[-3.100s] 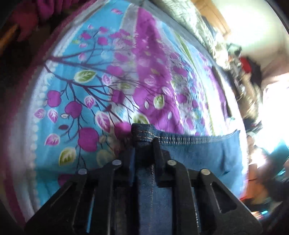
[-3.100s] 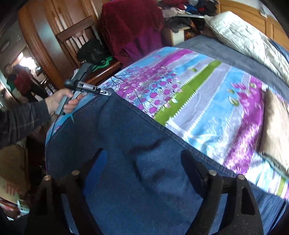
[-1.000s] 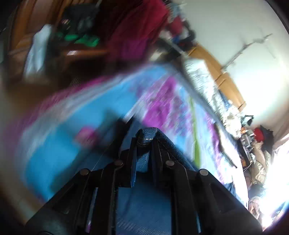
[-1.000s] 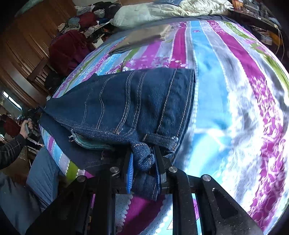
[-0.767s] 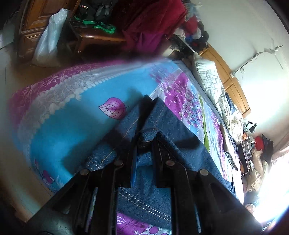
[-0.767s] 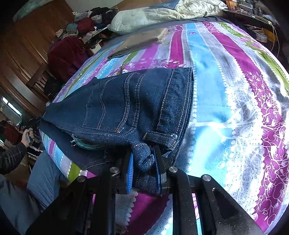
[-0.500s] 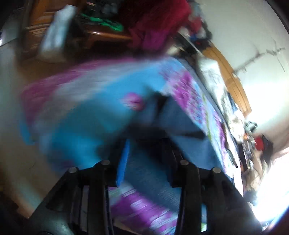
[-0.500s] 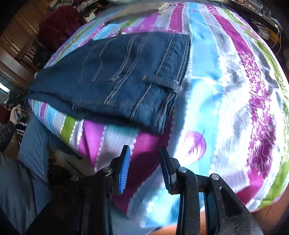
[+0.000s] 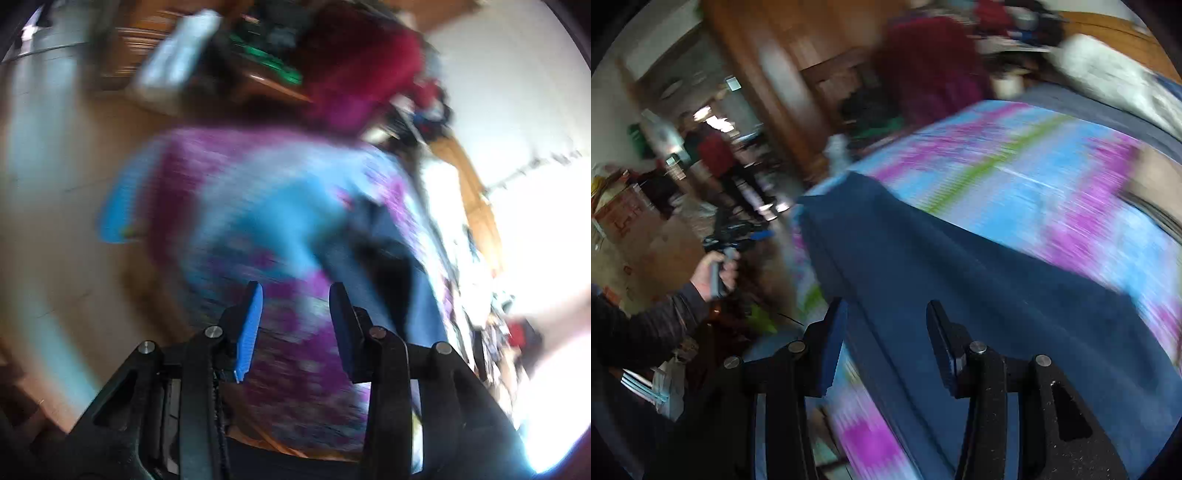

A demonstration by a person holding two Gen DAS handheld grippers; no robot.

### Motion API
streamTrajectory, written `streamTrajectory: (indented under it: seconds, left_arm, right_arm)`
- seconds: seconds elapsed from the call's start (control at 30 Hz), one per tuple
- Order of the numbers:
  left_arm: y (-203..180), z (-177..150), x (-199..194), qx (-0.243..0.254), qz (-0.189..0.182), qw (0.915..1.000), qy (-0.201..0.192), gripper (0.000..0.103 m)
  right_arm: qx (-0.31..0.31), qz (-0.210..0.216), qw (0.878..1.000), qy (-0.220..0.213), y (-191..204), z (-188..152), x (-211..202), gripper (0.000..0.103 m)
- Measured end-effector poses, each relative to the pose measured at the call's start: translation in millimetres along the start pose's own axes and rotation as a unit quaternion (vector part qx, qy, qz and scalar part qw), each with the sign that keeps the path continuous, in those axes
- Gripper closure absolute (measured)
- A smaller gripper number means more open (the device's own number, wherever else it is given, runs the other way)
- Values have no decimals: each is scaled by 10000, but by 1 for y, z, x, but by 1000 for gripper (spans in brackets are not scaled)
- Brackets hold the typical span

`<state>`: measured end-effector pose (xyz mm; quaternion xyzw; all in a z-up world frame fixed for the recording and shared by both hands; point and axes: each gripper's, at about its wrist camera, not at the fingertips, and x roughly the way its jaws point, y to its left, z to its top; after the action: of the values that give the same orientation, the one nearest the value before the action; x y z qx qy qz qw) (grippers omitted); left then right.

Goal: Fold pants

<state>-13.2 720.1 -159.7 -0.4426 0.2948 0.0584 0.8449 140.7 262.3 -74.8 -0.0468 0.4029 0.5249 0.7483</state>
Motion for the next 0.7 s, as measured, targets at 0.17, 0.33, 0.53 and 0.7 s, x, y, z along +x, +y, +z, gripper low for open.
streamTrajectory:
  seconds: [0.17,0.33,0.53,0.7]
  left_arm:
    - [-51,-12,28,128,-968,9952,-15,44]
    - [-70,-12,63,5,-454,9987,-245,14]
    - [-68,2,83,-472,-183,9967,-637,17]
    - [-68,34,110,-652,315,9963,-463,84]
  right_arm:
    - [-641,590,9955,385,78,72,140,53]
    - [-548,756,9941,560,101,76,172,53]
    - [-368,560,9953,699,96,66,174,53]
    - [-230,563,9966,557,80,81,173,53]
